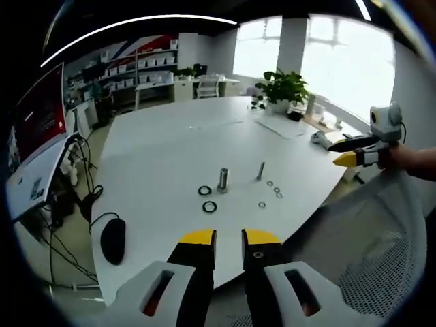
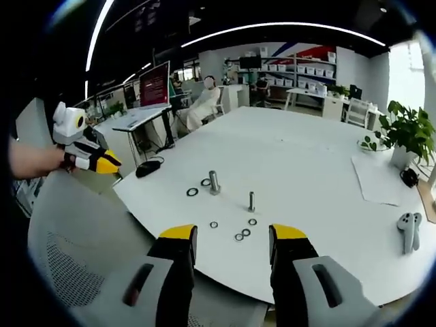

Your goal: Place the washer onto the threaded stud by aligning its center hole with the stud, sliding it down to the base, and recovering from edge contact or off-axis alignment until the washer reaches the visible bottom stop.

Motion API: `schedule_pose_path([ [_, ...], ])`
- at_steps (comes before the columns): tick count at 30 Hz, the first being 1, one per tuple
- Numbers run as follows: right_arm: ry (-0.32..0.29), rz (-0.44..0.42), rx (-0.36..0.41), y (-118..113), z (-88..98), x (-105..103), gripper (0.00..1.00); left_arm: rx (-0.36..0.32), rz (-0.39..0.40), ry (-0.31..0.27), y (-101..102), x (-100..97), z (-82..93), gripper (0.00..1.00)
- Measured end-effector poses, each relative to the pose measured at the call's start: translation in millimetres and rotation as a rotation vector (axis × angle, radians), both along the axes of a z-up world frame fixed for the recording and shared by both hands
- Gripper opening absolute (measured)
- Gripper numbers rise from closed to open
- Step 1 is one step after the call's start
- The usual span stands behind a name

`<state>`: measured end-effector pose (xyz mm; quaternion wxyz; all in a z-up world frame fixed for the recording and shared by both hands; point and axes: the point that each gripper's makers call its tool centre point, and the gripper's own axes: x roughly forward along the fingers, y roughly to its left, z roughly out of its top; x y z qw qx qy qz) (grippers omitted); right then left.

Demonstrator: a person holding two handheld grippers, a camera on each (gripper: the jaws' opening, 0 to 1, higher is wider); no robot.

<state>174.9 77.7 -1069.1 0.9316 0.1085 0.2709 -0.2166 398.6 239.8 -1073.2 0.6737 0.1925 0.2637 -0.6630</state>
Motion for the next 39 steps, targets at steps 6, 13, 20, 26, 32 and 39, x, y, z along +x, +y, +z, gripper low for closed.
schedule_pose_path([
  [6,-0.013,-0.007,-0.01,-3,3.1,1,0.45,-0.004,0.044,-0.01,2,13.3,1.5,0.13],
  [13,0.028,0.038,-0.011,2,-6.9,4,0.45,0.035,0.042,-0.032,5,8.3,-4.1,0.13],
  [20,0.025,0.04,-0.014,2,-4.8,3,0.44,0.047,0.054,-0.021,4,10.4,-4.2,0.13],
  [26,0.021,0.041,-0.018,1,-4.9,3,0.43,0.052,0.024,-0.064,4,12.5,-5.2,0.13],
  [32,0.019,0.039,-0.011,1,-5.1,2,0.43,0.058,0.029,-0.028,3,13.8,-8.9,0.13],
  [39,0.013,0.024,-0.009,0,-2.8,2,0.43,0.07,0.028,-0.028,5,9.3,-10.9,0.13],
])
